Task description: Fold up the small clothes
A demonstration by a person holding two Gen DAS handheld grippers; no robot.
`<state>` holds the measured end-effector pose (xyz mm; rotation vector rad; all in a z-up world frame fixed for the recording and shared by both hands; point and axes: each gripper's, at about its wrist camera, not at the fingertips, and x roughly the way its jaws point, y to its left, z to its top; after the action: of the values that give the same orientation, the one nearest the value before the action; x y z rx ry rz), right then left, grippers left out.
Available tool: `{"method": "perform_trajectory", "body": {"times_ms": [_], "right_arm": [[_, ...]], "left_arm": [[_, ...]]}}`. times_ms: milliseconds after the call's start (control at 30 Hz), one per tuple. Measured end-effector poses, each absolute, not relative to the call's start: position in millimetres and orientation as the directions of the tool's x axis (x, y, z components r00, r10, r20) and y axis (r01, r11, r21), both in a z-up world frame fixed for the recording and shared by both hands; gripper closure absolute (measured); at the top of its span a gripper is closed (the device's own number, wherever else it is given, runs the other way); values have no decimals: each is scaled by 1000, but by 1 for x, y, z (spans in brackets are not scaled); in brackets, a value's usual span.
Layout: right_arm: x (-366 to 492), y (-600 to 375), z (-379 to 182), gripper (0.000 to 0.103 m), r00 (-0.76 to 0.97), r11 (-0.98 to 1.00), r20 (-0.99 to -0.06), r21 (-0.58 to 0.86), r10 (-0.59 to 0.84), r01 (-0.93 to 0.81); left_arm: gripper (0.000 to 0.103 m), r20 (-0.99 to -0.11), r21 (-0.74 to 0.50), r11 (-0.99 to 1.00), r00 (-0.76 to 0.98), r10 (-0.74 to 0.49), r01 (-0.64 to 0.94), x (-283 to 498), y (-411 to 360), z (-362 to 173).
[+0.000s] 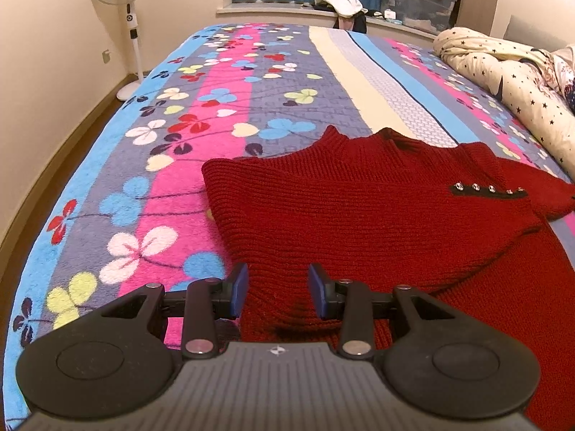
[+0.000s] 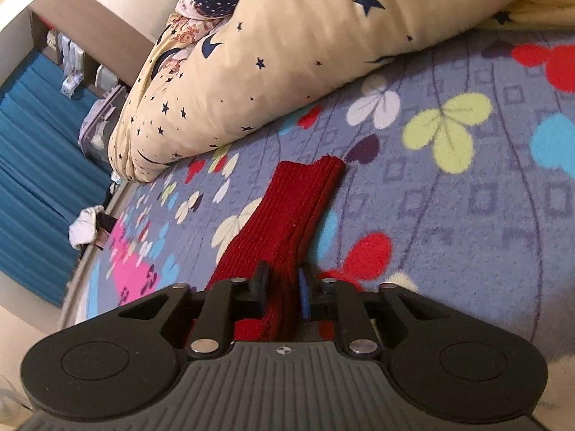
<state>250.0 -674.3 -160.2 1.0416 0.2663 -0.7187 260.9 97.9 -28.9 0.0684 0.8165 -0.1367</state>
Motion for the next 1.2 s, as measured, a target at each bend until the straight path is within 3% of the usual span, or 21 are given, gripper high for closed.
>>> {"method": "perform_trajectory", "body": {"times_ms": [133,400,600,767,933,1000,1133,1200], "right_arm": [[254,-661,-131,90,730,352,-496,654,-470,670],[258,-565,-16,90,867,714,-263,492,-423,498],[259,-498,28,90,905,838,-261,356,-336,413],[272,-381,66,90,958,963,-233,172,-166,209],[266,-220,71,90,972,995,-211,12,100,-100],[261,-163,52,88,944,978,-264,-11,200,-210],[274,-90,-34,85,655,897,-660,67,368,-436],[263,-90,-58,84,568,891,-739,97,364,-444]], "left_arm": [[62,-738,14,992,671,-76,129,265,100,-31],[62,-743,-29,995,663,-88,99,261,111,-20],[62,-726,-68,993,678,-118,100,253,119,-8],[62,-712,-124,991,691,-126,53,250,135,2],[62,-700,-190,982,703,-127,-11,248,157,11],[62,-700,-210,977,703,-123,-39,248,166,12],[62,-721,-271,958,680,-134,-99,251,185,7],[62,-728,-298,948,669,-147,-115,251,190,4]]}}
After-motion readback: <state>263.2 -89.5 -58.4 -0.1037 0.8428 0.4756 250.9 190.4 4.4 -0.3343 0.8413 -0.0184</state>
